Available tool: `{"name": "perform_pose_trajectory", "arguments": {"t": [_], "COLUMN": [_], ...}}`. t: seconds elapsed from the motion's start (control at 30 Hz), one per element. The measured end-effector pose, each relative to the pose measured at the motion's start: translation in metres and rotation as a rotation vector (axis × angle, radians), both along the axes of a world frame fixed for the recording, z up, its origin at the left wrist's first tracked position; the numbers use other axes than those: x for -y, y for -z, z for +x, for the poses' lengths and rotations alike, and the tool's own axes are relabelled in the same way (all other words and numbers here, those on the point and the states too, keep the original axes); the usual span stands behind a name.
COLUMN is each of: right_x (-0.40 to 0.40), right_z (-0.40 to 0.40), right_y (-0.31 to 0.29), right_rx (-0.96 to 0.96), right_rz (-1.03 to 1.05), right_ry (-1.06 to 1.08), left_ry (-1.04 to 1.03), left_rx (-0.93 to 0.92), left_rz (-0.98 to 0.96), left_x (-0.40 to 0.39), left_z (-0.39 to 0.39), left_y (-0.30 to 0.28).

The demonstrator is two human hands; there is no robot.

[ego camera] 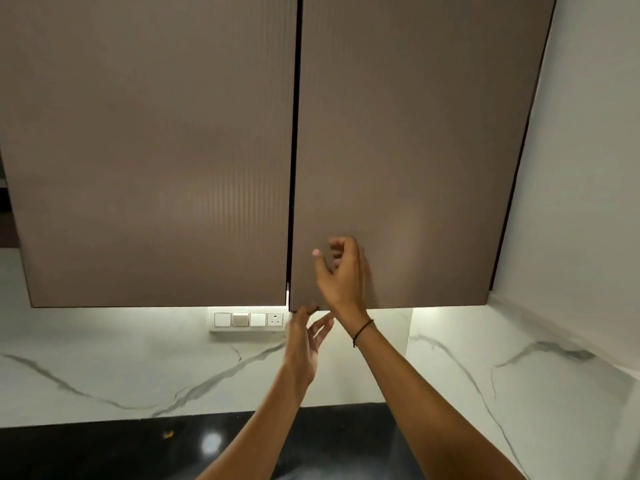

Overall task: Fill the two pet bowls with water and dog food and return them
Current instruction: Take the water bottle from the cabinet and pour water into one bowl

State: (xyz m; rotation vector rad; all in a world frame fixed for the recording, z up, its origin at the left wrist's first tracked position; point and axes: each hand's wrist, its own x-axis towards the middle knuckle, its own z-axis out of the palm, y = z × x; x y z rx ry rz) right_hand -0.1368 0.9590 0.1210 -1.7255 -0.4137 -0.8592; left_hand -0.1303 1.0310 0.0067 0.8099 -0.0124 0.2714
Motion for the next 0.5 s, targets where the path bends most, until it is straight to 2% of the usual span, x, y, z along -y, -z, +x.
{"name": "perform_pose_trajectory", "arguments": {"t": [0.13,0.27,0.4,0.5], "right_x": [-0.018,-0.017,0.009,0.043], "right_z": [-0.029,-0.070,-0.111,-0.144], "right_y": [-0.046,-0.080,-0.088,-0.089], "right_rx": [0.146,0.171,0.178,0.218], "right_rz": [-0.193,-0.187,-0.035,0.004], "right_ry": [0.415,0.562,0.454,0.396], "left_ry": [0.001,0.317,0.465,0.531], "left_rx": [0.116,0.251,0.328,0.413], "left_rz": [0.245,0.398,0.560,0.906], "left_x": [-0.010,-0.031,-0.036,-0.004], "left_z": [-0.042,-0.074,-0.090,-0.116], "left_y": [0.008,0.003,-0.033,-0.075]}}
